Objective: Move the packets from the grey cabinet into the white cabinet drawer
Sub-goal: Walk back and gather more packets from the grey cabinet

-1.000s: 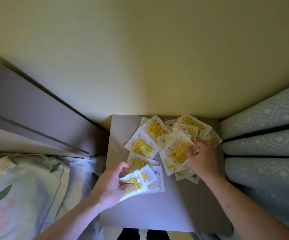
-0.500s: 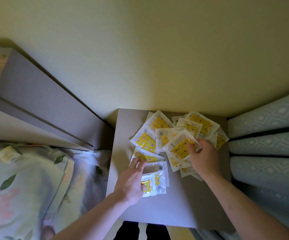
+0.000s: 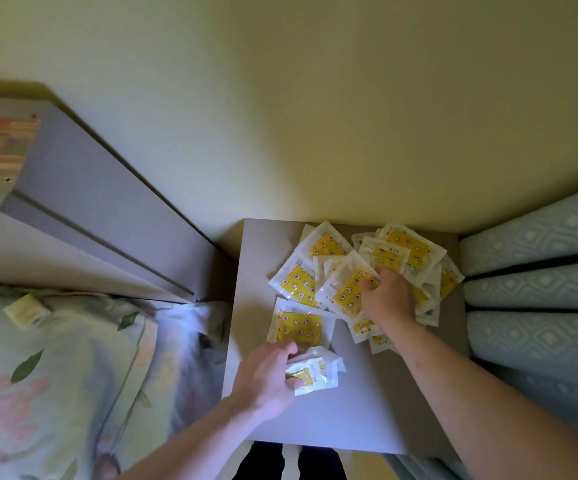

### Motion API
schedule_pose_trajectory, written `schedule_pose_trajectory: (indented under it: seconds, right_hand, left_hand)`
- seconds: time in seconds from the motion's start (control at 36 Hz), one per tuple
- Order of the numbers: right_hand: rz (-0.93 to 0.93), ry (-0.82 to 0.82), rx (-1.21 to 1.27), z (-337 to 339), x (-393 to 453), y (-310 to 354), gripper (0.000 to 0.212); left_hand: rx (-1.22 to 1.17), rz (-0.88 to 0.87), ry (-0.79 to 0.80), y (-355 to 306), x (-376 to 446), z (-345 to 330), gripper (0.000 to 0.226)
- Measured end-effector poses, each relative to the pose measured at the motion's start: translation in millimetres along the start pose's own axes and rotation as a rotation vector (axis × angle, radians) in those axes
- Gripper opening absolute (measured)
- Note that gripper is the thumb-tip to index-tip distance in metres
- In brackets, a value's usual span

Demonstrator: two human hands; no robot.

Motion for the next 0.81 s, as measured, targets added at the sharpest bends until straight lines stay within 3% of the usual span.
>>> schedule_pose_trajectory:
  seconds: [0.33,0.56,0.81]
  right_hand:
    - [0.102,0.066,0.123,63.4,-81.3,4.2,0.012]
    - [0.147,0.049,0.047,122.1,-176.3,15.1,0.004]
    - [0.229,0.129,0.099,147.9,-248.8,41.1,0.012]
  left_hand:
    - [-0.44,0.2,-0.081,23.0,-77.0,52.3,0.024]
    - [-0.593,0.216,-0.202,-1.0,-160.0,118.8,0.02]
    - [-0.723,0.326,-0.399,-18.2,-257.4,148.9,0.024]
Point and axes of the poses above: each hand's wrist, its own x-axis towards the middle knuckle, its own z-axis out of the back of the hand, y = z × x, the point moved 6 cm from there along x, towards the middle knuckle, and after that the axes turned 3 degrees about -z, right-handed, at the moved point
